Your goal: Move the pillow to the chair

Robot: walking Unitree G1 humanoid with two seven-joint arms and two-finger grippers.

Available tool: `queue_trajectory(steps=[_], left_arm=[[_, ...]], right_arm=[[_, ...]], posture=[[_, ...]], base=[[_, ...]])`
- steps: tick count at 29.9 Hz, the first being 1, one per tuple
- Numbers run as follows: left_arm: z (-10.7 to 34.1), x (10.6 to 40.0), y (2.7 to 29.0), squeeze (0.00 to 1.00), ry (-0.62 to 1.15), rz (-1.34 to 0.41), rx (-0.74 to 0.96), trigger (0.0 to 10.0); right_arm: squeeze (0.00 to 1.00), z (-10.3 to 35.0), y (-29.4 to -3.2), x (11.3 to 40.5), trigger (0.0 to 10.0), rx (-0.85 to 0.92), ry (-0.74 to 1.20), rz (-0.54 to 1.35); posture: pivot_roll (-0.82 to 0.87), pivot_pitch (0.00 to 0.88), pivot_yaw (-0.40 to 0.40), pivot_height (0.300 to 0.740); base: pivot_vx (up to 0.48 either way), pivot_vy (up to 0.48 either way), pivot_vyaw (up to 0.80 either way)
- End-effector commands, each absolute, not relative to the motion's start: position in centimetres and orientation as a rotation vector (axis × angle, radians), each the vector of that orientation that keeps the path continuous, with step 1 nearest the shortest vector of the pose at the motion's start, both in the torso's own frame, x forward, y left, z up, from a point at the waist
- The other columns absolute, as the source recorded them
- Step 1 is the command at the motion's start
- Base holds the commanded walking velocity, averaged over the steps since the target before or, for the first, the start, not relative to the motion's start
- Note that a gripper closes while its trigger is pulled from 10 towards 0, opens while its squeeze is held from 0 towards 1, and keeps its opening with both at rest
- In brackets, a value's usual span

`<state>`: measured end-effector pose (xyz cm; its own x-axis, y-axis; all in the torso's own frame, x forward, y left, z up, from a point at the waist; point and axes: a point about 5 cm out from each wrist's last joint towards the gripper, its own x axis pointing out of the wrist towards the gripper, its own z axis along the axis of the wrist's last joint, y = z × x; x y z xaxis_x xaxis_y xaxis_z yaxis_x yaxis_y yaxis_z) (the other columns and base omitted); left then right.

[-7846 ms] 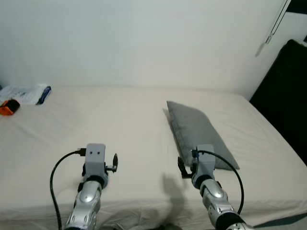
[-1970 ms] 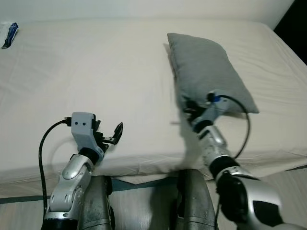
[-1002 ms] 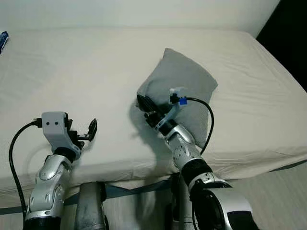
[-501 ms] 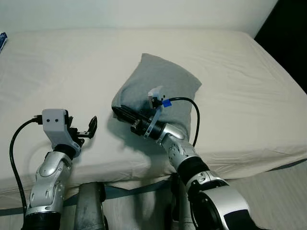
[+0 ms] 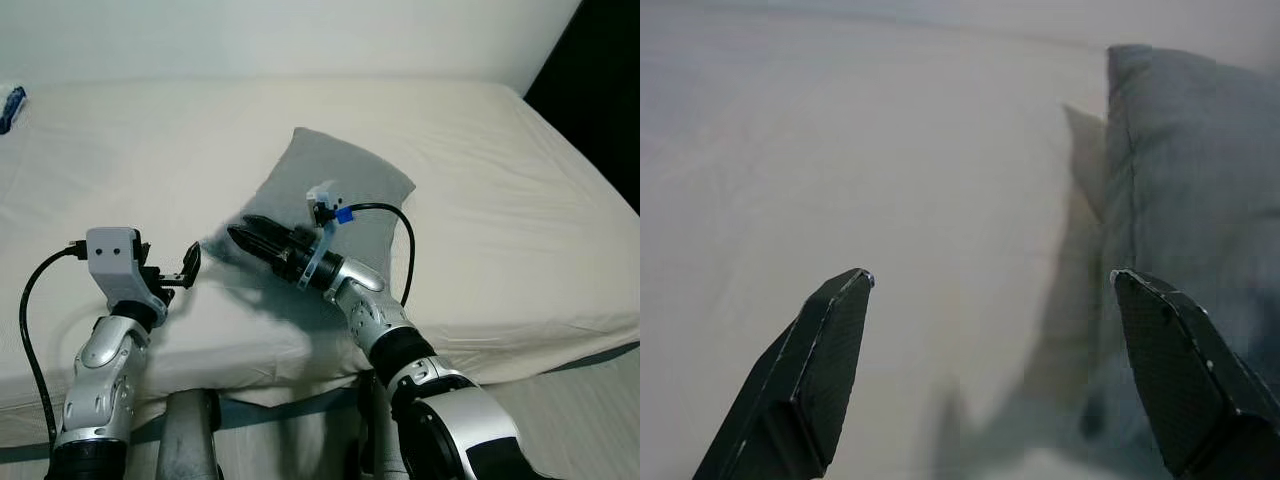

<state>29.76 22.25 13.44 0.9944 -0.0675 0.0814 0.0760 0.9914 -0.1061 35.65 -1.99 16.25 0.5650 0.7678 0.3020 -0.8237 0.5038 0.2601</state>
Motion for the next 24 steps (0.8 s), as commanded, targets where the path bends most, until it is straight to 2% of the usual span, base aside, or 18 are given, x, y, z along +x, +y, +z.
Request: queue_trajectory(steps=[1,4,5,6,9,10,11,12,13,14,15,17,19,20,21,22,24], left_arm=[[13.2,29.8,22.2,0.0,-0.073,-0.076,-0.108,10.0],[13.2,29.8,22.2,0.0,-0.073,-0.079,-0.11,10.0],[13.2,29.8,22.2,0.0,-0.073,-0.079,-0.11,10.0],[13.2,29.9,22.2,0.0,-0.073,-0.081,-0.111,10.0],[13.2,29.9,22.2,0.0,-0.073,-0.081,-0.112,10.0],[13.2,29.9,22.1,0.0,-0.074,-0.083,-0.113,10.0],[13.3,29.9,22.1,0.0,-0.076,-0.084,-0.116,10.0],[13.3,29.9,22.1,0.0,-0.076,-0.084,-0.116,10.0],[13.3,29.8,22.1,0.0,-0.076,-0.086,-0.132,10.0],[13.3,29.8,22.1,0.0,-0.076,-0.086,-0.132,10.0],[13.1,29.6,22.0,0.0,-0.06,-0.087,-0.184,10.0],[13.1,29.6,22.0,0.0,-0.06,-0.087,-0.184,10.0],[12.2,28.9,21.2,0.0,0.008,-0.114,-0.356,10.0],[12.2,28.9,21.2,0.0,0.008,-0.114,-0.356,10.0],[11.5,28.4,20.7,0.0,0.057,-0.131,-0.426,10.0],[11.5,28.4,20.7,0.0,0.057,-0.131,-0.426,10.0],[9.5,27.7,20.1,0.0,0.177,-0.121,-0.429,10.0]], right_arm=[[1.0,13.5,-0.4,34.3,10.0,0.561,-0.095,0.798],[1.0,12.0,-2.5,34.5,10.0,0.494,-0.066,0.719],[1.0,12.0,-2.5,34.5,10.0,0.494,-0.066,0.719],[1.0,10.5,-3.3,34.0,10.0,0.407,-0.016,0.718],[1.0,10.0,-3.4,33.7,10.0,0.375,0.005,0.719],[1.0,9.5,-4.2,33.7,10.0,0.346,-0.002,0.663],[0.71,9.3,-5.2,33.7,10.0,0.33,-0.02,0.598],[0.71,9.3,-5.2,33.7,10.0,0.33,-0.02,0.598],[0.0,9.1,-6.6,33.7,10.0,0.305,-0.056,0.509],[0.0,9.1,-6.6,33.7,10.0,0.305,-0.056,0.509],[0.0,9.0,-8.5,33.8,10.0,0.28,-0.091,0.392],[0.0,9.0,-8.5,33.8,10.0,0.28,-0.091,0.392],[0.0,8.9,-13.1,34.0,10.0,0.272,-0.132,0.141],[0.0,8.9,-13.1,34.0,10.0,0.272,-0.132,0.141],[0.0,9.0,-15.0,34.0,10.0,0.276,-0.14,0.063],[0.0,9.0,-15.0,34.0,10.0,0.276,-0.14,0.063],[0.0,9.5,-17.5,34.2,10.0,0.294,-0.167,-0.017]], posture=[[0.15,0.105,-0.076,0.56],[0.15,0.1,-0.071,0.56],[0.15,0.1,-0.071,0.56],[0.14,0.098,-0.07,0.56],[0.14,0.098,-0.07,0.56],[0.15,0.092,-0.078,0.56],[0.15,0.092,-0.078,0.56],[0.15,0.092,-0.078,0.56],[0.15,0.085,-0.079,0.56],[0.15,0.085,-0.079,0.56],[0.14,0.08,-0.077,0.56],[0.14,0.08,-0.077,0.56],[0.13,0.071,-0.07,0.56],[0.13,0.071,-0.07,0.56],[0.13,0.07,-0.07,0.56],[0.13,0.07,-0.07,0.56],[0.12,0.07,-0.07,0.56]], base=[[0.0,0.0,0.0],[0.0,0.0,0.0],[0.0,0.0,0.0],[0.0,0.0,0.0],[0.0,0.0,0.0],[0.0,0.0,0.0],[0.0,0.0,0.0],[0.0,0.0,0.0],[0.0,0.0,0.0],[0.0,0.0,0.0],[0.0,0.0,0.0],[0.0,0.0,0.0],[0.0,0.0,0.0],[0.0,0.0,0.0],[0.0,0.0,0.0],[0.0,0.0,0.0],[0.0,0.0,0.0]])
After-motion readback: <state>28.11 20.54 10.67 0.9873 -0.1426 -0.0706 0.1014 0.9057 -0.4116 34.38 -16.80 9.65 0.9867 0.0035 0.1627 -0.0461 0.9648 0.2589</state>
